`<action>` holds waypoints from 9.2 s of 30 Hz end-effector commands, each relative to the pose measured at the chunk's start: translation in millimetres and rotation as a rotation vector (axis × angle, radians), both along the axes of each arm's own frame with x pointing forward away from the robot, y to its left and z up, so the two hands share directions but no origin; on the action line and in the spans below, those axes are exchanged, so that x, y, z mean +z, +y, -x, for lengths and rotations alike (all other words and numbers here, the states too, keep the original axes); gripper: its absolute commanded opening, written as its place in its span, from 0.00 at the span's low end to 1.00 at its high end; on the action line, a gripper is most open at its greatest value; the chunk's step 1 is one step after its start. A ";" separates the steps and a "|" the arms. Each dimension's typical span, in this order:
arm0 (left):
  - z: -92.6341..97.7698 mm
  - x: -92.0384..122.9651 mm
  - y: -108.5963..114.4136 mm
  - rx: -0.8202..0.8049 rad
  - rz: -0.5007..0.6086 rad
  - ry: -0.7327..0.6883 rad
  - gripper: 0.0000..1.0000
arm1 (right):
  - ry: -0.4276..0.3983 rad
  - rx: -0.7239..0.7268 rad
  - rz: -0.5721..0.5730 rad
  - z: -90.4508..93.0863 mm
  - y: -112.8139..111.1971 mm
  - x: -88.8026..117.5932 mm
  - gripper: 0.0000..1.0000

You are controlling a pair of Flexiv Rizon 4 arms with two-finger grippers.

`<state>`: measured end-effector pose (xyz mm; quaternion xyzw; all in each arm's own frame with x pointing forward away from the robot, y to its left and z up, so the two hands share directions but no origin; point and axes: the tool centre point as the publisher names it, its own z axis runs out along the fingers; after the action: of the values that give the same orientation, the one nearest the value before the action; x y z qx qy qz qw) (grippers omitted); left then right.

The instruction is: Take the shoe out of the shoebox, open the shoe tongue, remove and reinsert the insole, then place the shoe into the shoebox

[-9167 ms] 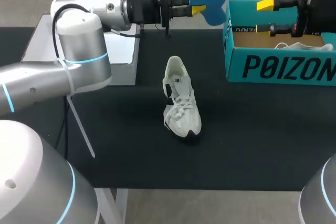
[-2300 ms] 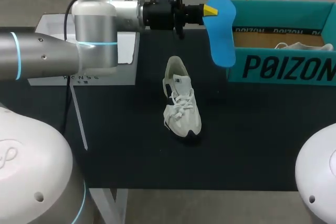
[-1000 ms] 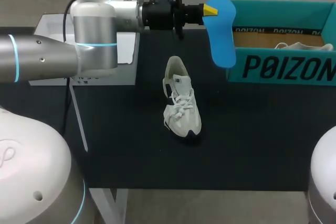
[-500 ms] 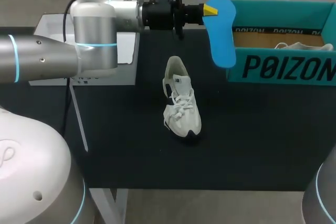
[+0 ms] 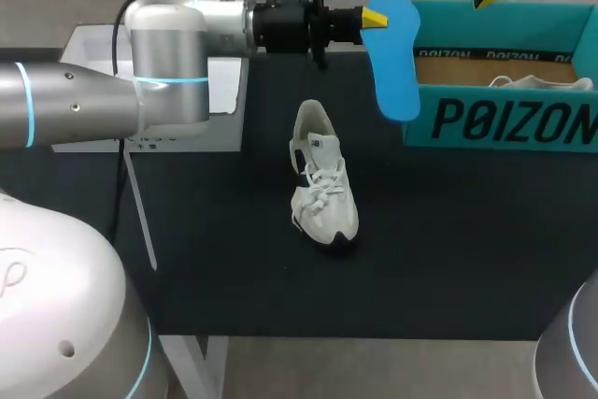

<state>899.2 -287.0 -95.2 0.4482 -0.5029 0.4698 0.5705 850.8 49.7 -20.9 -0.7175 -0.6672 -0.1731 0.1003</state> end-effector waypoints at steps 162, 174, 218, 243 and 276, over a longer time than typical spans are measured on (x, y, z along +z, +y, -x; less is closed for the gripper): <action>10.9 58.8 12.3 0.127 0.307 -3.078 0.00 | -0.180 -0.051 -0.943 12.6 4.9 -13.9 1.00; 16.1 48.4 10.0 -0.064 0.370 -3.259 0.00 | -0.199 0.010 -0.997 0.1 30.5 -9.5 1.00; 14.6 50.4 -2.8 0.116 0.359 -3.317 0.00 | -0.155 0.025 -1.010 -4.7 52.8 -22.5 0.00; 62.4 43.2 94.3 -0.036 0.223 -3.192 1.00 | -0.181 0.044 -0.981 -5.6 46.3 -14.1 0.00; 130.4 29.4 274.8 -0.593 0.184 -3.023 1.00 | -0.253 -0.012 -0.933 10.3 73.4 -1.1 0.00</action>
<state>777.7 -36.9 -77.7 -0.5785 -0.6265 0.3795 -0.3589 843.1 120.3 -21.6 -0.5705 -0.5239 -0.5384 0.3319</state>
